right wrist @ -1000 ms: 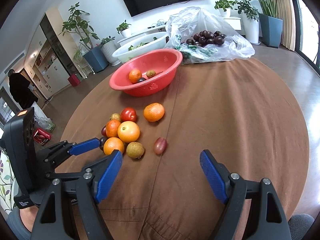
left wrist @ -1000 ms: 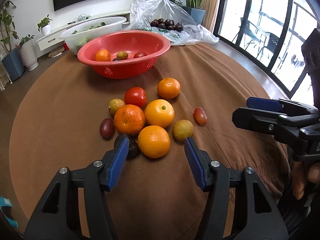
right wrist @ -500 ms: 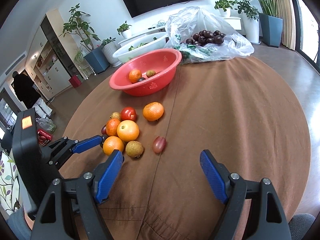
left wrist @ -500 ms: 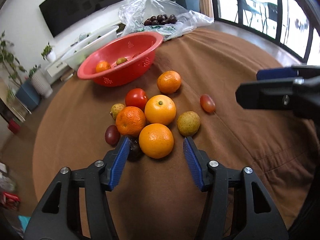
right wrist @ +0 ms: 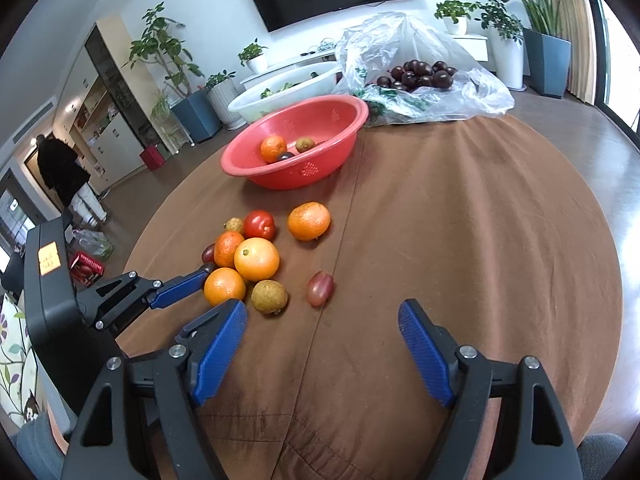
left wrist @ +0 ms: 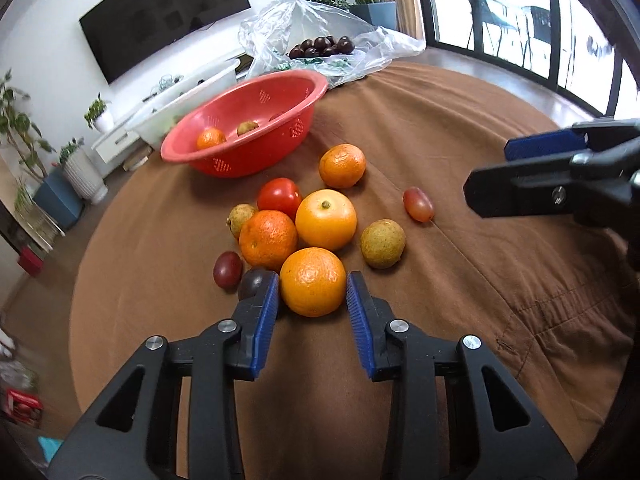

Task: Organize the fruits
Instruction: 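Grasp the large orange with the left tool, then grasp the small yellow-green fruit with the right tool while the left tool holds the orange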

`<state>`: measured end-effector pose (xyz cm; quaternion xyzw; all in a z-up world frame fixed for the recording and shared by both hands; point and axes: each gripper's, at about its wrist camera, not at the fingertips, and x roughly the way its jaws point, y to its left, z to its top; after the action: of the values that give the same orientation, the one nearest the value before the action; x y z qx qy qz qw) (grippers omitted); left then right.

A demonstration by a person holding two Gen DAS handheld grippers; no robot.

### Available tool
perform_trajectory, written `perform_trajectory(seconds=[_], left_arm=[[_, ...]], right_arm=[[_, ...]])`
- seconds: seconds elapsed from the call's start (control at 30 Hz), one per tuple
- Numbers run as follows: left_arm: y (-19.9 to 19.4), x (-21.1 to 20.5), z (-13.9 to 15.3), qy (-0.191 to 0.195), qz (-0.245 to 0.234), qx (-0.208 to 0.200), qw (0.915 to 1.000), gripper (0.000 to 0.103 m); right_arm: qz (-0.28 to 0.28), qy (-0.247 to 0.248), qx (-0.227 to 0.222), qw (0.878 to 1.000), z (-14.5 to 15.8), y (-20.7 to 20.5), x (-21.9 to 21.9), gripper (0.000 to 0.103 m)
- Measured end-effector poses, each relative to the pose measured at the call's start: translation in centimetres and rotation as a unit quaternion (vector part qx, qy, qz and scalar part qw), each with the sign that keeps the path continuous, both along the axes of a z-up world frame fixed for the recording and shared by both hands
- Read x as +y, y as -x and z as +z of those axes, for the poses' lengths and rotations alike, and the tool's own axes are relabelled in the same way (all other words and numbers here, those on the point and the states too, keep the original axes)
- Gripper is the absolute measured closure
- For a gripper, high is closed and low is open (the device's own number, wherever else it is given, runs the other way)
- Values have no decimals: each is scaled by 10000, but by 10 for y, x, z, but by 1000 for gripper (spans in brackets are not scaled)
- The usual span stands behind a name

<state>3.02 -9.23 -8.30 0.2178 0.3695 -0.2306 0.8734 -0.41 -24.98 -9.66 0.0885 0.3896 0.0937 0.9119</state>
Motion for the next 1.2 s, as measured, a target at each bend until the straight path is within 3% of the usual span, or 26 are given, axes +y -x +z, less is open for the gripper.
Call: perform_trajectory(seconds=[0.37,0.73,1.2], left_arm=[[7,28,15,1028,-12,770,9917,71],[18,53,15,981,89,1135,9886,71],[3,48,12,887,82,1319,9873,69]], right_arm=[[392,304,111,9987,-5,-9,20,22],[870,832,171,9926,-11,-22,48,26],[1333,1200,504,9825,-22,-46,73,47]])
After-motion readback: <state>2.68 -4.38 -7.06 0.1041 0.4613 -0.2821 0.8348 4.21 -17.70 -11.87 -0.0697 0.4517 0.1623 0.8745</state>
